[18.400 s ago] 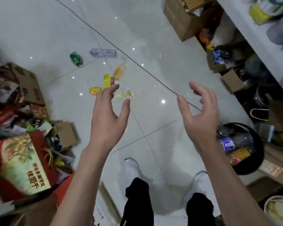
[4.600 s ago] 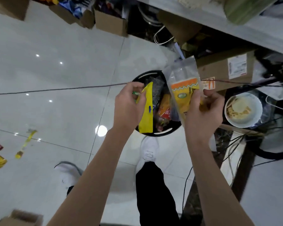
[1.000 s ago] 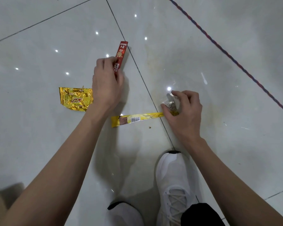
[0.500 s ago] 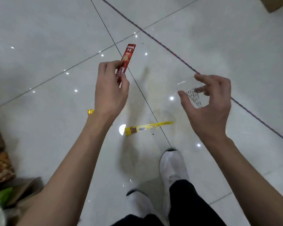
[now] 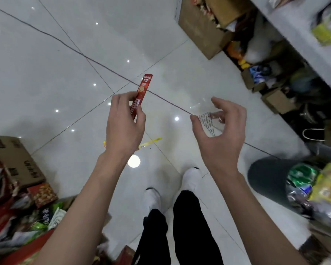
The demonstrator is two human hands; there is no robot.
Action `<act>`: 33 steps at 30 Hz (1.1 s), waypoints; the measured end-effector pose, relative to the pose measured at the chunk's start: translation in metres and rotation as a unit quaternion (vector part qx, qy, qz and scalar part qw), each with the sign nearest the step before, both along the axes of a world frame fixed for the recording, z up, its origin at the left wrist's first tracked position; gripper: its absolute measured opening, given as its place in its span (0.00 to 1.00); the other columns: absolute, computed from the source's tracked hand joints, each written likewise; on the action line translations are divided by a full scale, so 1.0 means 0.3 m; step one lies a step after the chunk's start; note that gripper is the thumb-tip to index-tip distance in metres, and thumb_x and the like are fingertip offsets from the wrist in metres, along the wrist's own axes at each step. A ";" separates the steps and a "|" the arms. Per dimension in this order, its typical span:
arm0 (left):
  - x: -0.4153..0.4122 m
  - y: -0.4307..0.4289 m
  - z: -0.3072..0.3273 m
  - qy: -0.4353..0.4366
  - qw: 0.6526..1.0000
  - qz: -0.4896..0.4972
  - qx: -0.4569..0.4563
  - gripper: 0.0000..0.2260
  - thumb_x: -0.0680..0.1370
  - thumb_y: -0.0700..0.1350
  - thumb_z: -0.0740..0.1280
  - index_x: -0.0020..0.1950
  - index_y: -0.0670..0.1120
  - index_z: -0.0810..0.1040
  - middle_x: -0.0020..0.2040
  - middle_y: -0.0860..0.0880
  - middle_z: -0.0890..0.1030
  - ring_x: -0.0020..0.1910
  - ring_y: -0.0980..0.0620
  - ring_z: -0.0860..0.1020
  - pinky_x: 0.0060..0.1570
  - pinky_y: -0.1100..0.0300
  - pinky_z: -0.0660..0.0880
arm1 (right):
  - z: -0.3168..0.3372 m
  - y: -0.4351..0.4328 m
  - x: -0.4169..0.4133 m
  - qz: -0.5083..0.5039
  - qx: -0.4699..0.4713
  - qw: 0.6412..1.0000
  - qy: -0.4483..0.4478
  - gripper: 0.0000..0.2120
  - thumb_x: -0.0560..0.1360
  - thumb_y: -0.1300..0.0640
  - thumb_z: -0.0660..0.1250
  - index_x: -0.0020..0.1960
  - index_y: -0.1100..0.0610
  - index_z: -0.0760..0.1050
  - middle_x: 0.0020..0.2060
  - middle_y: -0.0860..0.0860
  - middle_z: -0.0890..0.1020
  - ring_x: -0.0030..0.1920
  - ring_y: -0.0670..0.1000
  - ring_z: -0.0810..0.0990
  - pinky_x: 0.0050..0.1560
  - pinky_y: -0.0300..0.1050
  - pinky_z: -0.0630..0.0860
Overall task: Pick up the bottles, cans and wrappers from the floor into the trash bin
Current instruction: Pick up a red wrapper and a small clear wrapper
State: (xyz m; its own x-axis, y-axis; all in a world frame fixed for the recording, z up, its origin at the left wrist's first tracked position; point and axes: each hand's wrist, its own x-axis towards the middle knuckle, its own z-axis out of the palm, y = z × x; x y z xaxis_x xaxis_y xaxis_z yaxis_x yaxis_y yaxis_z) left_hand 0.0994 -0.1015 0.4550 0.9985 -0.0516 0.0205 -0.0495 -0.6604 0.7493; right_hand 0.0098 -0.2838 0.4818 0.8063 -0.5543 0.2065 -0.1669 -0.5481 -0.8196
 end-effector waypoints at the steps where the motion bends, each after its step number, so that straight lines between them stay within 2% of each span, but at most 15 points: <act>1: -0.019 -0.037 0.049 -0.002 1.000 -0.013 -0.004 0.13 0.80 0.40 0.63 0.65 0.46 0.75 0.59 0.53 0.72 0.45 0.59 0.73 0.48 0.62 0.75 | 0.049 -0.025 -0.032 -0.011 -0.004 1.000 -0.002 0.22 0.73 0.60 0.79 0.64 0.61 0.77 0.58 0.59 0.75 0.50 0.37 0.74 0.57 0.29 0.69; 6: -0.130 -0.256 0.176 -0.002 0.997 -0.071 -0.017 0.14 0.81 0.42 0.63 0.66 0.48 0.74 0.60 0.51 0.74 0.44 0.61 0.74 0.47 0.52 0.79 | 0.175 -0.195 -0.185 -0.071 -0.022 0.997 -0.016 0.22 0.73 0.60 0.79 0.65 0.62 0.76 0.59 0.57 0.74 0.52 0.35 0.73 0.57 0.29 0.69; 11: -0.308 -0.542 0.165 0.004 0.991 -0.128 -0.024 0.14 0.81 0.42 0.63 0.67 0.48 0.74 0.59 0.54 0.72 0.46 0.66 0.74 0.48 0.55 0.78 | 0.168 -0.423 -0.396 -0.131 -0.029 0.991 -0.029 0.23 0.73 0.59 0.79 0.65 0.63 0.76 0.58 0.52 0.73 0.52 0.34 0.72 0.57 0.33 0.73; 14: -0.445 -0.744 0.135 0.015 0.987 -0.158 -0.026 0.14 0.81 0.42 0.63 0.67 0.49 0.74 0.61 0.52 0.74 0.47 0.62 0.73 0.49 0.51 0.79 | 0.153 -0.583 -0.547 -0.167 0.000 0.986 -0.014 0.24 0.73 0.58 0.79 0.65 0.61 0.76 0.59 0.52 0.74 0.53 0.34 0.73 0.57 0.36 0.75; 16: -0.559 -0.893 0.104 0.025 0.984 -0.175 -0.022 0.14 0.81 0.43 0.63 0.67 0.49 0.74 0.61 0.52 0.74 0.47 0.63 0.74 0.51 0.49 0.79 | 0.145 -0.707 -0.665 -0.191 0.013 0.981 -0.004 0.24 0.73 0.57 0.79 0.65 0.60 0.76 0.59 0.52 0.75 0.53 0.35 0.73 0.58 0.35 0.74; 19: -0.746 -1.124 0.052 0.014 0.975 -0.222 -0.006 0.14 0.81 0.43 0.63 0.66 0.50 0.74 0.60 0.52 0.75 0.47 0.57 0.76 0.51 0.45 0.78 | 0.118 -0.916 -0.861 -0.223 0.031 0.974 0.003 0.24 0.73 0.55 0.79 0.66 0.59 0.76 0.60 0.53 0.75 0.55 0.40 0.75 0.59 0.33 0.72; 21: -0.872 -1.276 0.010 0.019 0.969 -0.245 0.001 0.14 0.80 0.42 0.63 0.65 0.50 0.73 0.59 0.53 0.75 0.47 0.53 0.76 0.50 0.44 0.78 | 0.081 -1.064 -0.998 -0.244 0.043 0.969 0.018 0.24 0.73 0.53 0.78 0.66 0.58 0.76 0.59 0.52 0.75 0.56 0.47 0.77 0.59 0.37 0.74; 24: -1.039 -1.468 -0.056 0.034 0.967 -0.252 0.001 0.14 0.80 0.43 0.63 0.65 0.51 0.74 0.58 0.54 0.75 0.48 0.52 0.77 0.51 0.44 0.78 | 0.005 -1.255 -1.168 -0.269 0.052 0.961 0.041 0.24 0.74 0.52 0.78 0.66 0.57 0.76 0.60 0.51 0.75 0.53 0.48 0.78 0.58 0.45 0.78; 25: -1.085 -1.523 -0.082 0.038 0.966 -0.255 -0.001 0.14 0.80 0.43 0.63 0.65 0.50 0.74 0.58 0.54 0.75 0.48 0.52 0.77 0.51 0.44 0.78 | -0.027 -1.309 -1.213 -0.271 0.050 0.960 0.042 0.24 0.74 0.54 0.78 0.66 0.58 0.76 0.59 0.51 0.74 0.52 0.49 0.78 0.55 0.43 0.78; 27: -1.164 -1.618 -0.138 0.050 0.964 -0.262 -0.007 0.14 0.80 0.43 0.64 0.65 0.49 0.74 0.59 0.52 0.76 0.48 0.52 0.77 0.51 0.44 0.78 | -0.087 -1.389 -1.287 -0.277 0.054 0.958 0.044 0.23 0.73 0.58 0.79 0.65 0.60 0.76 0.59 0.53 0.74 0.51 0.47 0.77 0.51 0.29 0.74; 28: -1.194 -1.660 -0.166 0.055 0.962 -0.266 -0.008 0.14 0.80 0.43 0.64 0.65 0.49 0.75 0.59 0.51 0.77 0.48 0.52 0.77 0.51 0.45 0.78 | -0.118 -1.422 -1.316 -0.280 0.049 0.958 0.048 0.23 0.73 0.59 0.79 0.64 0.61 0.76 0.58 0.54 0.75 0.52 0.45 0.76 0.52 0.26 0.72; 31: -1.261 -1.764 -0.238 0.081 0.955 -0.286 -0.012 0.15 0.80 0.43 0.66 0.66 0.47 0.75 0.60 0.49 0.77 0.51 0.49 0.79 0.52 0.46 0.79 | -0.217 -1.491 -1.382 -0.279 0.012 0.959 0.056 0.23 0.73 0.60 0.78 0.64 0.65 0.76 0.57 0.59 0.77 0.53 0.38 0.74 0.56 0.28 0.69; 33: -1.278 -1.818 -0.276 0.113 0.949 -0.294 -0.020 0.16 0.80 0.46 0.68 0.67 0.47 0.74 0.62 0.50 0.77 0.57 0.50 0.79 0.55 0.47 0.78 | -0.279 -1.525 -1.409 -0.274 0.007 0.960 0.059 0.22 0.73 0.61 0.78 0.63 0.67 0.76 0.55 0.62 0.78 0.53 0.40 0.74 0.56 0.28 0.69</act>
